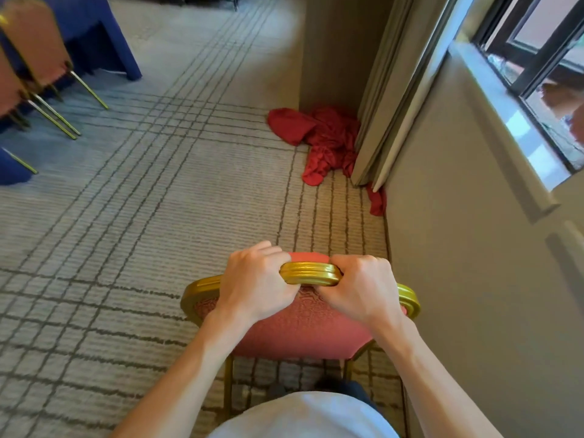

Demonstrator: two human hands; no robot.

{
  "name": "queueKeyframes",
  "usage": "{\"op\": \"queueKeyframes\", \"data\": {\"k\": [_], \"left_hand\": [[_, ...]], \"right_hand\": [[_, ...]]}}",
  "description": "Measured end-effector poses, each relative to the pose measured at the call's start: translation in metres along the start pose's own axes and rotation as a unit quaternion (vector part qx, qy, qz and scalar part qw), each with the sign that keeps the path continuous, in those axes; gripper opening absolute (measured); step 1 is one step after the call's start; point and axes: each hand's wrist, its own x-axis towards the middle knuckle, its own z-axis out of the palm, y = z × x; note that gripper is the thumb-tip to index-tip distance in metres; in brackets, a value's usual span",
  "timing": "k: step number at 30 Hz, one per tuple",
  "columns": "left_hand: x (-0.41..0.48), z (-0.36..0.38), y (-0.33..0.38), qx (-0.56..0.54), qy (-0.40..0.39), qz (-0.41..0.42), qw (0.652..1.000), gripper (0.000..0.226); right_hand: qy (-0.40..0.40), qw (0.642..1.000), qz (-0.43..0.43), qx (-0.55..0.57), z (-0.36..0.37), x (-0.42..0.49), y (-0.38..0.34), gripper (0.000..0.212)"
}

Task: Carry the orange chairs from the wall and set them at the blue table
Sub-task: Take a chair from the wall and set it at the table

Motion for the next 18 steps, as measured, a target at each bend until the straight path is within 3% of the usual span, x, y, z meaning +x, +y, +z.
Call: {"op": "queueKeyframes", "data": {"k": [7, 18], "left_hand": [[0.063, 0.021, -0.042, 0.012, 0.022, -0.017, 1.000, 0.020], [0.188, 0.044, -0.115, 0.052, -0.004, -0.131, 0.990, 0.037]], "right_hand": [[0.001, 0.999, -0.047, 0.018, 0.026, 0.083, 0.020, 0.033], [-0.041, 0.989, -0.135, 0.049, 0.084, 0.265, 0.053, 0.042]]}}
